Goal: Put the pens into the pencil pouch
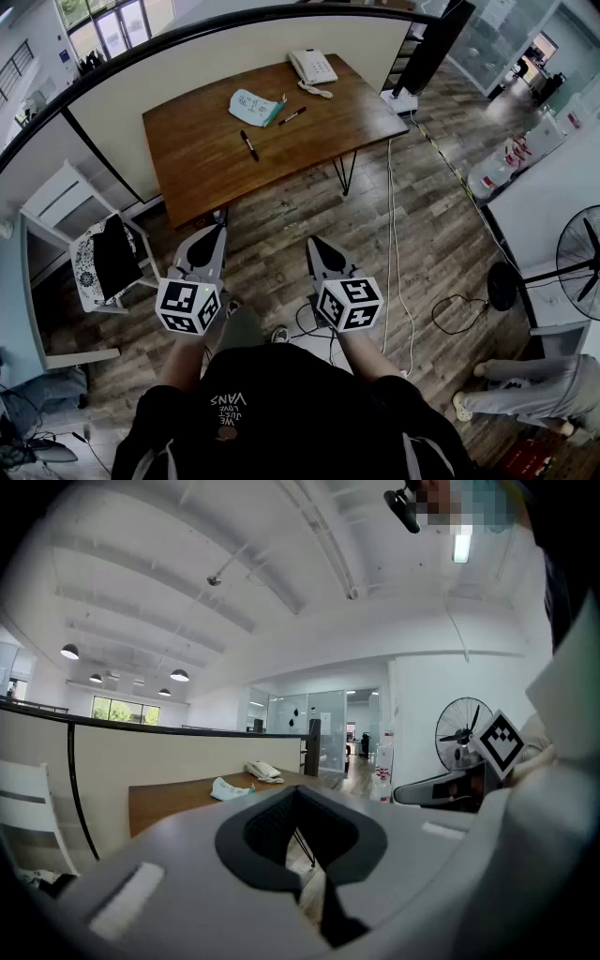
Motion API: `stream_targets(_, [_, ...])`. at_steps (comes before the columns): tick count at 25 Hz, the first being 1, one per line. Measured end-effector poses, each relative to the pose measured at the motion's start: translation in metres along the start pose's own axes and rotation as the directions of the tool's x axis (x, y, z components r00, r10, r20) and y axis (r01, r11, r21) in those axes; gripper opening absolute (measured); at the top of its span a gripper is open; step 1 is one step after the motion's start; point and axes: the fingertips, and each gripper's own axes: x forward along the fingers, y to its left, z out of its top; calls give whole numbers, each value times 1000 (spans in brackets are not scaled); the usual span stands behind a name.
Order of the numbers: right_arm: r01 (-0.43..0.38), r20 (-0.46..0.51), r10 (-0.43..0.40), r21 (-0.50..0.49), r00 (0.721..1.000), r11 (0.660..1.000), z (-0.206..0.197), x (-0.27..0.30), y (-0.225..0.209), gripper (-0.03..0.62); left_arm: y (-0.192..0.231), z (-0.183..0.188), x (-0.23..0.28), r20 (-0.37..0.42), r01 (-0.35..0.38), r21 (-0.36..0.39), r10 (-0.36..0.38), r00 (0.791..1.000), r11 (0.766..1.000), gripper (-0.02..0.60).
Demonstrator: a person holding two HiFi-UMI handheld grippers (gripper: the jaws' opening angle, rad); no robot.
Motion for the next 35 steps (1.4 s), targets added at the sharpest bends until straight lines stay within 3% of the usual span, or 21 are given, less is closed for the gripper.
stream_targets(7, [5, 30, -6, 32, 1000, 999, 7, 20, -11, 12, -2, -2, 23, -8, 84, -23, -84, 996, 996, 19])
stream_targets(10, [10, 20, -11, 50, 1000, 999, 6, 35, -19, 14, 6, -10, 42, -27, 110, -41, -111, 993, 993, 145])
stream_targets(12, [21, 12, -22, 54, 1000, 998, 7, 48, -24, 15, 15, -13, 55, -34, 117, -51, -119, 992, 992, 155])
stream_targets(18, [79, -43, -76, 79, 996, 994, 10, 101, -47, 103, 62, -18, 104, -63, 134, -86, -139, 988, 987, 161])
stream_targets(35, [243, -107, -232, 101, 967, 965, 28, 239, -73, 103, 179, -16, 217, -134, 258, -99, -270, 954, 961, 163])
